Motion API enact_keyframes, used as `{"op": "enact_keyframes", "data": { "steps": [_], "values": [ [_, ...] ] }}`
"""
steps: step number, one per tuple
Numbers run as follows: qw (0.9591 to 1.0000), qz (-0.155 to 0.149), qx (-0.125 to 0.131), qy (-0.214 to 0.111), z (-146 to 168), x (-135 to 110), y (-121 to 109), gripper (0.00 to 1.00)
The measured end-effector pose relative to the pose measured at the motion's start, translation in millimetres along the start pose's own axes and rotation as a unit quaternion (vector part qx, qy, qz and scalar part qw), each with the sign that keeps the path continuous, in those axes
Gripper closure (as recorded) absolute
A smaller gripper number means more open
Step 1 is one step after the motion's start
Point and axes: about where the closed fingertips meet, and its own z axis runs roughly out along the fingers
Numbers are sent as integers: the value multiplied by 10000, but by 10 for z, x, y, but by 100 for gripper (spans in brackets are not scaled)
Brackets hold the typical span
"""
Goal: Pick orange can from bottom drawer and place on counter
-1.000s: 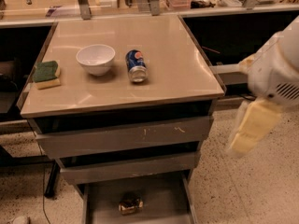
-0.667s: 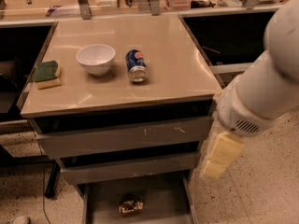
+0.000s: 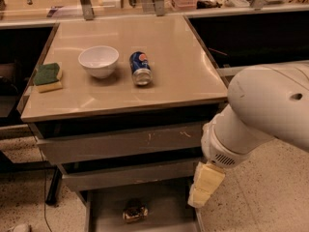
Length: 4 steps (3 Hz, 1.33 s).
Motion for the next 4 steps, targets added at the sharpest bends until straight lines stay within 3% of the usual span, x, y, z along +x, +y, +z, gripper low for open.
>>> {"op": "enact_keyframes", "data": {
  "steps": [1,2,3,4],
  "values": [
    [9998,14,-117,-169,194,-67,80,0],
    [9948,-15,-610,-821,803,-303,230,0],
    [9858,-91,-1070,-1293,1454,-469,338,0],
    [9746,-55,-1602,-1563,2143,-516,494,0]
  ]
}}
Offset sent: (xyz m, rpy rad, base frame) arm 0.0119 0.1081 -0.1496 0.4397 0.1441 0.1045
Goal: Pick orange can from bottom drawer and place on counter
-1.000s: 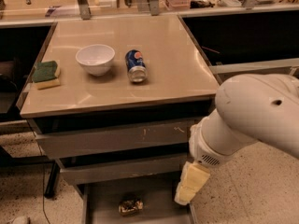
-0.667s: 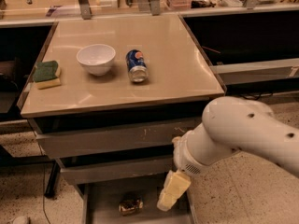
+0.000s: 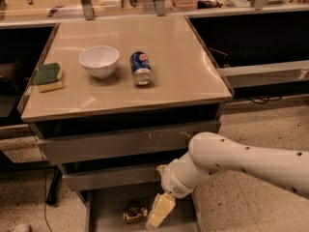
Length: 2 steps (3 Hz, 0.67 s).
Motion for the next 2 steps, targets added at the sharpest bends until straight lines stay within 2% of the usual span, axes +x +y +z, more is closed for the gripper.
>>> {"op": "enact_keyframes", "data": {
  "steps": [1,2],
  "values": [
    [10000,0,0,0,0,0,0,0],
    [10000,-4,-50,-58,206,24,10,0]
  ]
}}
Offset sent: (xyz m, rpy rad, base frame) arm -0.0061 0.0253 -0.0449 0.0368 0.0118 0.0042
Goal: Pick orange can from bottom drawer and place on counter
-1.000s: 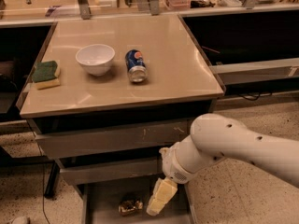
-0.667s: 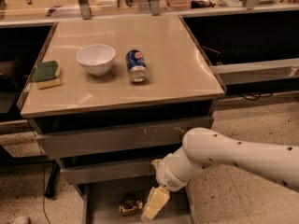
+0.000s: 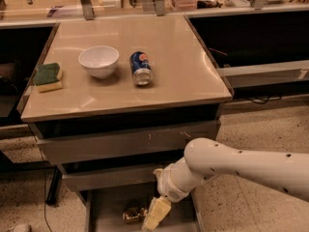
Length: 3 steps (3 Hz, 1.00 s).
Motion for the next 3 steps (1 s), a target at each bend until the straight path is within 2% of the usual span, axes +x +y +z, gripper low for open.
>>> {"op": "enact_keyframes", "data": {
  "steps": [1,2,3],
  "values": [
    [9999,74,-135,45,579,179,-49,0],
    [9997,84,-207,63,1262,390,-236,0],
    [9989,366,-308,2,1715,617,-448,0]
  ]
}}
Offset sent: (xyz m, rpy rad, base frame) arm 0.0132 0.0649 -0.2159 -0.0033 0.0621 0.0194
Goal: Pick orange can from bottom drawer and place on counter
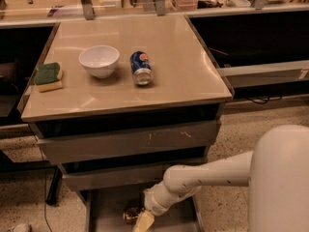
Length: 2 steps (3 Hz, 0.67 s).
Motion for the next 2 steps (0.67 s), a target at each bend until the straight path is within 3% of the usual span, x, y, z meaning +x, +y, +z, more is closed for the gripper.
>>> {"op": "enact_keyframes", "data": {
  "steps": [1,2],
  "values": [
    [9999,95,-96,-14,110,62,20,0],
    [9998,-21,-217,-44,193,70,23,0]
  ]
}}
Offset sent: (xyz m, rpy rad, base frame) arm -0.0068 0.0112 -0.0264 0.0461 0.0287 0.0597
